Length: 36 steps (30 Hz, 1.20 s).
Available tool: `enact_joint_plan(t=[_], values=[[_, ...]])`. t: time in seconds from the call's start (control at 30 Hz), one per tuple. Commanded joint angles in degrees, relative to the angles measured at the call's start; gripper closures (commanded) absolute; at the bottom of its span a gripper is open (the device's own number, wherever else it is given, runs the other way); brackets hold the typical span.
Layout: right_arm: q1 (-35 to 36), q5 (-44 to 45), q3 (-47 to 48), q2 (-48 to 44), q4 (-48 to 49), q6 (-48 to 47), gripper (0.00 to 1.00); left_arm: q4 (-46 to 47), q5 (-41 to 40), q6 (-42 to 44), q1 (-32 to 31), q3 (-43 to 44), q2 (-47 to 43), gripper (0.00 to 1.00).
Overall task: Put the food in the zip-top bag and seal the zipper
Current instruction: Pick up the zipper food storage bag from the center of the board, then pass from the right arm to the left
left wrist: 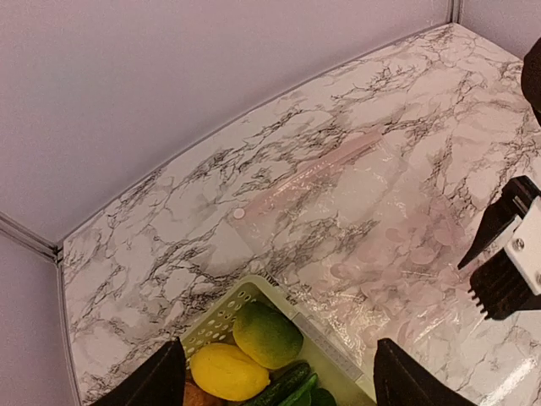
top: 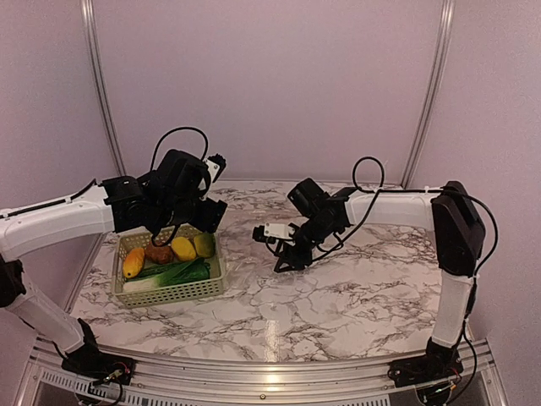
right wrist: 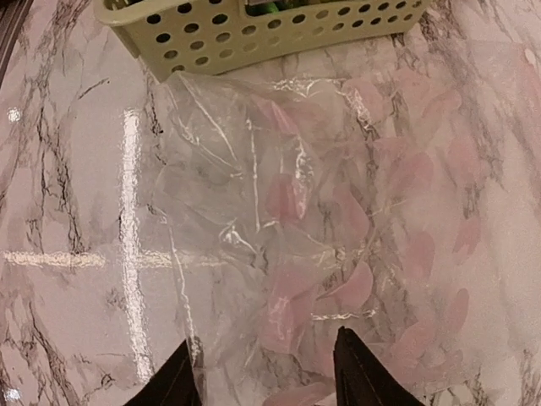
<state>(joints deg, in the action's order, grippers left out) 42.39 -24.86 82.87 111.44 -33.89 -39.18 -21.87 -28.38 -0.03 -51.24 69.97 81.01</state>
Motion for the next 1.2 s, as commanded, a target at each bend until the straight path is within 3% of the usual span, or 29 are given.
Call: enact_joint_plan(t=[0.0, 0.1, 0.4, 0.5, 0.77, 1.17], values=[[-0.53, 7.79, -1.27, -0.99, 0.92, 1.34, 0.64, -3.06, 1.14, -14.47, 1.53, 6.6, 6.9, 0.21], [-2.28, 7.85, -4.4, -4.42, 1.09, 1.54, 1.0, -1.11, 3.52, -17.95, 2.51, 8.99, 9.66, 0.21], [-9.59, 4.2, -21.85, -24.59, 9.58, 0.59, 1.0, 7.38, 19.47, -33.64, 7.63, 8.58, 16.08, 0.23], [-10.49, 3.75, -25.28, -27.82, 10.76, 2.43, 1.0, 10.81, 26.28, -36.52, 8.0, 9.05, 19.66, 0.31], [-13.48, 1.34, -29.73, -36.44, 15.24, 5.8, 1.0, 13.57, 34.42, -45.22, 7.92, 11.33, 27.16, 0.31], [-13.48, -2.69, -30.36, -39.6, 12.32, 4.63, 1.0, 9.54, 35.38, -53.4, 7.97, 19.94, 37.45, 0.31]])
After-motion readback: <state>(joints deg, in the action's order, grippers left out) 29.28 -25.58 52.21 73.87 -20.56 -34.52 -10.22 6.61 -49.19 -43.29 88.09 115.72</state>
